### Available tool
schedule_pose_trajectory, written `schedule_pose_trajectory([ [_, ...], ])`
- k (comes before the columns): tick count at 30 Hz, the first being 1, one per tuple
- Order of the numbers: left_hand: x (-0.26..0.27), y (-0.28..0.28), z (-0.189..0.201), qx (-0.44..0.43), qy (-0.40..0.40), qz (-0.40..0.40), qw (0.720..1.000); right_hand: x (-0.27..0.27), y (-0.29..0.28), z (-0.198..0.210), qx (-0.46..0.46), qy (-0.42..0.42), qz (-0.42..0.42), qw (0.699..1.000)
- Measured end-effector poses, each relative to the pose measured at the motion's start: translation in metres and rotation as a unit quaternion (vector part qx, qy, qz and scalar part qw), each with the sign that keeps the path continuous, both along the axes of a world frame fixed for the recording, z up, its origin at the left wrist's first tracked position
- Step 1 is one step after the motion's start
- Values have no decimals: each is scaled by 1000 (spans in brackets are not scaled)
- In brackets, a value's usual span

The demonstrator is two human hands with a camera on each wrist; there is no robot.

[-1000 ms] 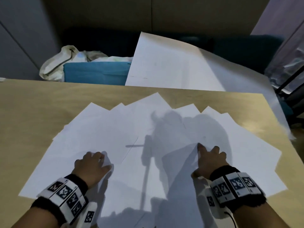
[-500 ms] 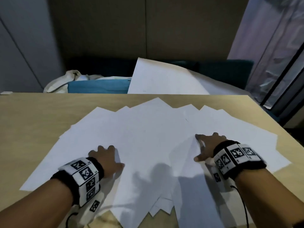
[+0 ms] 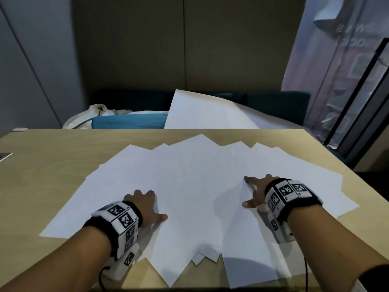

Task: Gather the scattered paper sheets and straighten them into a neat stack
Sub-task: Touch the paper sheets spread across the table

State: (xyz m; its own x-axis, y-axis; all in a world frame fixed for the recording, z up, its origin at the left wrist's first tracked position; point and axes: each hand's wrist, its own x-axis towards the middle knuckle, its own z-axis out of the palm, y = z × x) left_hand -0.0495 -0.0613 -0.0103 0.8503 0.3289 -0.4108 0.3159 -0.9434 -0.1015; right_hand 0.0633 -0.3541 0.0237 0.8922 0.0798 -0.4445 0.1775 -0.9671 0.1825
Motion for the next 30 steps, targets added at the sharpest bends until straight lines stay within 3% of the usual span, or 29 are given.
schedule_pose_trajectory([
  [14,-15,-21,12,19,-2,-22,1000,-13,-14,-6,-7,-17,7,1000],
  [22,9,-80,30,-85,-40,-91,991,-19,-22,-10,7,-21,7,1000],
  [30,8,-111,23,-100,-52,-124,986,-23,-20,-8,6,-17,8,1000],
])
